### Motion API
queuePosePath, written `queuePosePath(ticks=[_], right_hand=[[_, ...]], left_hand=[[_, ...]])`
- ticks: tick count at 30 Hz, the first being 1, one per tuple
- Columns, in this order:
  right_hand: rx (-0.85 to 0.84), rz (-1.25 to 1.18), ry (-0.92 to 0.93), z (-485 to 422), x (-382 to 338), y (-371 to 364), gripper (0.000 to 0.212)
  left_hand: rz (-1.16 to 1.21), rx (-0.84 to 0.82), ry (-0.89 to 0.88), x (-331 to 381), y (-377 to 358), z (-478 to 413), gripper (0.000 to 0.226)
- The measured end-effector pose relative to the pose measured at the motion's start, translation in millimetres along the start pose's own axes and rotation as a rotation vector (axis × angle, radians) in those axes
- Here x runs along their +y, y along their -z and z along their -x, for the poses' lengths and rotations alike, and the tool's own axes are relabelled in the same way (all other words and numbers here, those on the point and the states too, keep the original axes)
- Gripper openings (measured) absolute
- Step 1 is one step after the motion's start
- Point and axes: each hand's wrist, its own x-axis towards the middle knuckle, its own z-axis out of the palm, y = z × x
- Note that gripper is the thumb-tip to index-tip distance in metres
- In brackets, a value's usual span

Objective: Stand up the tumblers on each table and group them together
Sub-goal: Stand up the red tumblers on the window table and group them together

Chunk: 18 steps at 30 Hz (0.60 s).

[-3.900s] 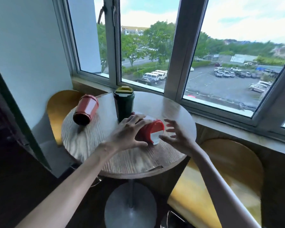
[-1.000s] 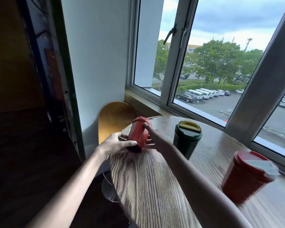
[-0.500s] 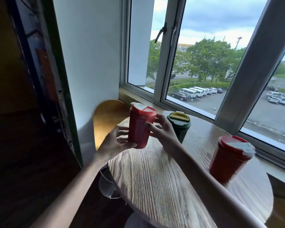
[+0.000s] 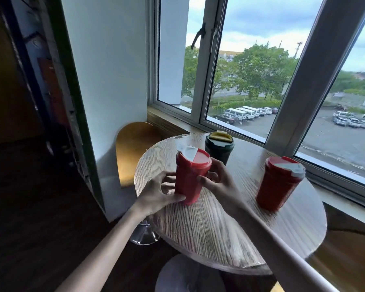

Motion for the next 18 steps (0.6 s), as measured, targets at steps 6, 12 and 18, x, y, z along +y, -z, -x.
queuePosePath(ticks=[6, 12, 18], right_hand=[[-0.007, 0.024, -0.010, 4.6, 5.7, -0.7, 0.072], [-0.017, 0.101, -0.036, 7.0, 7.2, -2.5, 0.061], [0.352, 0.636, 0.135, 44.1, -2.0, 17.7, 0.037]], left_hand=[[-0.001, -0.009, -0.008, -6.2, -3.3, 5.6, 0.070], [-0.004, -0.032, 0.008, -11.0, -2.7, 7.1, 0.070], [0.021, -0.022, 0.010, -9.2, -2.7, 8.5, 0.080]])
